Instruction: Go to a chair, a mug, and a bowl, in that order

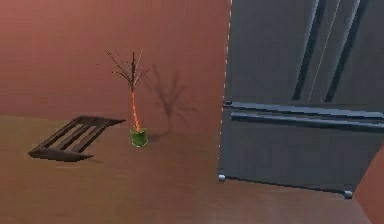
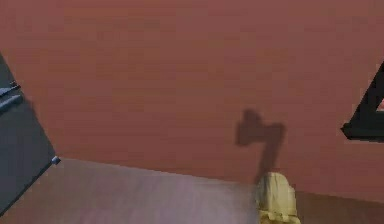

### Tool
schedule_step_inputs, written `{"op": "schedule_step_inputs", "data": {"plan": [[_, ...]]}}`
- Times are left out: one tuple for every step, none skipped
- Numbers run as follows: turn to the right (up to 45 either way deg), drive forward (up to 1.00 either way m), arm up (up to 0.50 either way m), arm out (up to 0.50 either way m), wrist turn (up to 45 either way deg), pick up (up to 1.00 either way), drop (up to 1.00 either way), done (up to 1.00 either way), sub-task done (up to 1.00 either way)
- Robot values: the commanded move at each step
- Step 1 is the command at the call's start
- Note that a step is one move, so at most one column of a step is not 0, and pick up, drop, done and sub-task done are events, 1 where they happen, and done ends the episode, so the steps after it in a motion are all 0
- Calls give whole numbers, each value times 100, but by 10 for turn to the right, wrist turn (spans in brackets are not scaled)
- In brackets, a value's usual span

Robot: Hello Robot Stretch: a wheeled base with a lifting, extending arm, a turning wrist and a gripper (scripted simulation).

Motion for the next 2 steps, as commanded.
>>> {"op": "schedule_step_inputs", "data": {"plan": [[0, 25, 0, 0, 0, 0, 0, 0, 0], [-300, 0, 0, 0, 0, 0, 0, 0, 0]]}}
